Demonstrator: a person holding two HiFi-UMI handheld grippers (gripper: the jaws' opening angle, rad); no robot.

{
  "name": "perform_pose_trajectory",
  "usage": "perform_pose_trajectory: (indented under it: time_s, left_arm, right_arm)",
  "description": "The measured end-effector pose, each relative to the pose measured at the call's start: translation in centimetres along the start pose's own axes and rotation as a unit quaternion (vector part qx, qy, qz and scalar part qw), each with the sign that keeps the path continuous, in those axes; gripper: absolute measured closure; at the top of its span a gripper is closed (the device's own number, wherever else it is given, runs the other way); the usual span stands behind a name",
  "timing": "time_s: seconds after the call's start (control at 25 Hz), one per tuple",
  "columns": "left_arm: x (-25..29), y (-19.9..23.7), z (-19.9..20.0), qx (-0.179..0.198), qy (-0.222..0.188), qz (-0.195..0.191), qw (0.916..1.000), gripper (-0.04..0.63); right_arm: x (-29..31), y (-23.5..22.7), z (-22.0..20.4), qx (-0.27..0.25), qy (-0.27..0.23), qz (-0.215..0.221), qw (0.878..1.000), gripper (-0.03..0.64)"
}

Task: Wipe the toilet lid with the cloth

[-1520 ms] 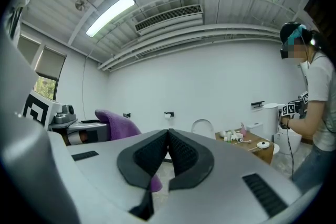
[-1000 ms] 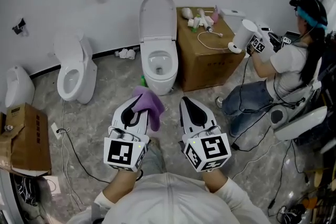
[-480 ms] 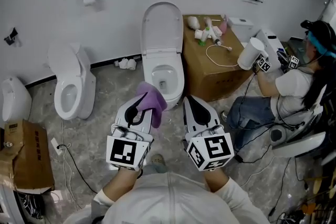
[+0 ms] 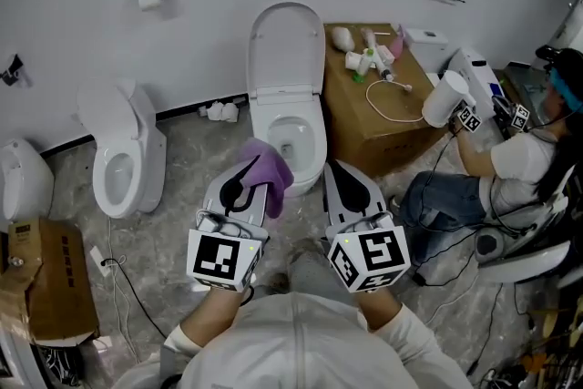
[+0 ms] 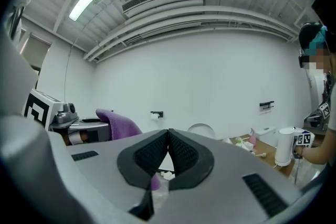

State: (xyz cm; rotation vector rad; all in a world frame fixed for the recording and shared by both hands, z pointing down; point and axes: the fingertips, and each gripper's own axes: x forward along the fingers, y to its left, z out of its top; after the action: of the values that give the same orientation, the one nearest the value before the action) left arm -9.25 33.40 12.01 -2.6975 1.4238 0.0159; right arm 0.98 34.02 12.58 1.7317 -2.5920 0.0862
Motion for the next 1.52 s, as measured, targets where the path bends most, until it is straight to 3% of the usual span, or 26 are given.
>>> perform_pose_trajectory:
  time_s: [0.44, 1.04, 1.52]
  left_arm:
    - [6.0, 3.5, -1.7, 0.004, -0.009, 0.015, 0.9998, 0.578]
    - [24.3, 9.5, -3.4, 0.0, -0.018, 0.028, 0.9994, 0.578]
    - [36.5, 15.1, -4.8, 0.0, -0.006, 0.05, 0.9987, 0.578]
  right_arm:
    - [7.0, -3.1, -0.6, -0.014, -0.011, 0.017, 1.0, 0.603]
    - [22.3, -14.8, -1.9, -0.002, 0.01, 0.029, 1.0, 0.603]
    - [34.4, -21.4, -1.6, -0.018, 0.038, 0.069, 0.997, 0.603]
